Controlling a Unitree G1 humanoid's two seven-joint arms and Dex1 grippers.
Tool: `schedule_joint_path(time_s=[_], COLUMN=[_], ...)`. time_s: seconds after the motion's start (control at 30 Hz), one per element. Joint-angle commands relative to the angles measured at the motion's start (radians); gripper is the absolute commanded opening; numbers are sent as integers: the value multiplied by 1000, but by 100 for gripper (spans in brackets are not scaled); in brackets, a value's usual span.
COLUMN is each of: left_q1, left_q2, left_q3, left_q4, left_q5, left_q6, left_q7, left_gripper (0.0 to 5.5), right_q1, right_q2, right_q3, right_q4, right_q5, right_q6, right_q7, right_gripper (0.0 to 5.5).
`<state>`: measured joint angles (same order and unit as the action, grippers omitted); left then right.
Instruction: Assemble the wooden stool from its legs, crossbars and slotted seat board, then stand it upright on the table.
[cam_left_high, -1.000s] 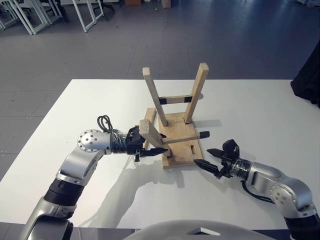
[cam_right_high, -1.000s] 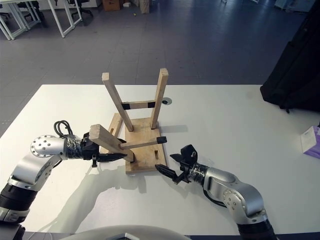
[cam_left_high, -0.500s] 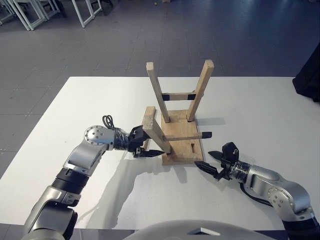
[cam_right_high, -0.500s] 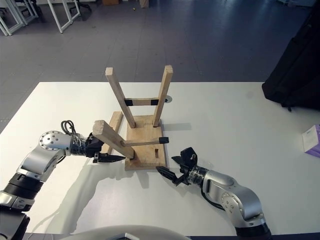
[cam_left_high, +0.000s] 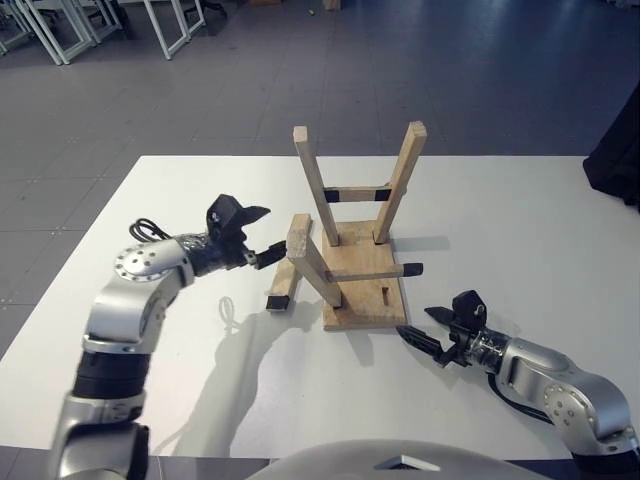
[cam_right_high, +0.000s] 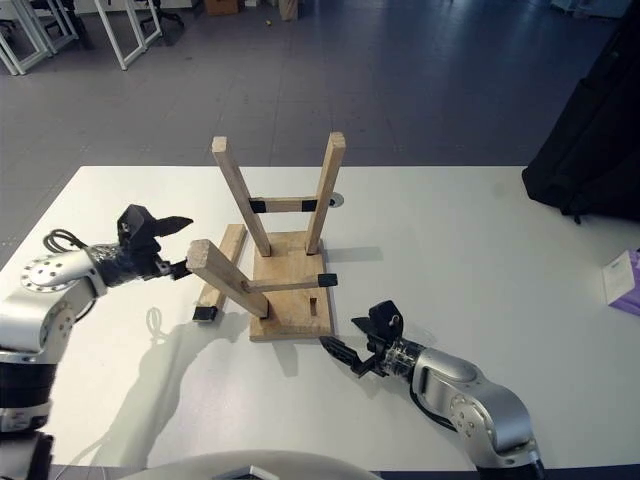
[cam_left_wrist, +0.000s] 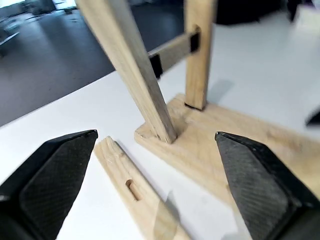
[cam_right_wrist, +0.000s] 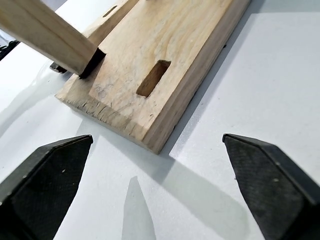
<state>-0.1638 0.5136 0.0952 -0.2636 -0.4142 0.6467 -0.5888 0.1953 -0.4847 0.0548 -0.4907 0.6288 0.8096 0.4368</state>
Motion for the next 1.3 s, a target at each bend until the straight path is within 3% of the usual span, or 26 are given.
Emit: schedule_joint_path(time_s=[0.03, 0.2, 0.47, 0.6, 0.73, 0.9, 0.97, 1.13, 1.23, 1.3], left_q1=[159, 200, 281, 288, 279, 254, 233, 100, -51, -112], left_q2=[-185, -231, -228, -280, -299, -272, -265, -233, -189, -129], left_q3=[-11, -101, -125, -99, -108, -104, -51, 170, 331, 348], left_q4=[-152, -166, -44, -16, 38, 269, 339, 294, 198, 158], left_q5=[107, 156, 226, 200, 207, 241, 216, -17, -378, -566], left_q6=[179, 253, 213, 162, 87, -101, -185, -301, -186, -48], left_q7=[357, 429, 447, 447, 426, 368, 337, 199, 60, -35], left_gripper=[435, 435, 435, 379, 319, 231, 204, 204, 204, 204], right_q1=[7, -13, -12, -23, -65, -171, -248, -463, -606, -672], right_q2=[48, 54, 61, 63, 27, -42, -51, -43, -22, 7], right_q3=[-17, -9, -17, -41, -150, -229, -243, -368, -426, -436], right_q4=[-78, -90, -105, -104, -60, 40, 89, 194, 217, 225], right_q5=[-5, -3, 1, 10, 37, 31, 40, 201, 391, 527], right_q6=[37, 65, 81, 87, 104, 132, 175, 294, 370, 406], right_q7=[-92, -114, -127, -135, -118, -98, -111, -82, -41, -21], right_gripper=[481, 481, 481, 481, 481, 481, 481, 481, 481, 481])
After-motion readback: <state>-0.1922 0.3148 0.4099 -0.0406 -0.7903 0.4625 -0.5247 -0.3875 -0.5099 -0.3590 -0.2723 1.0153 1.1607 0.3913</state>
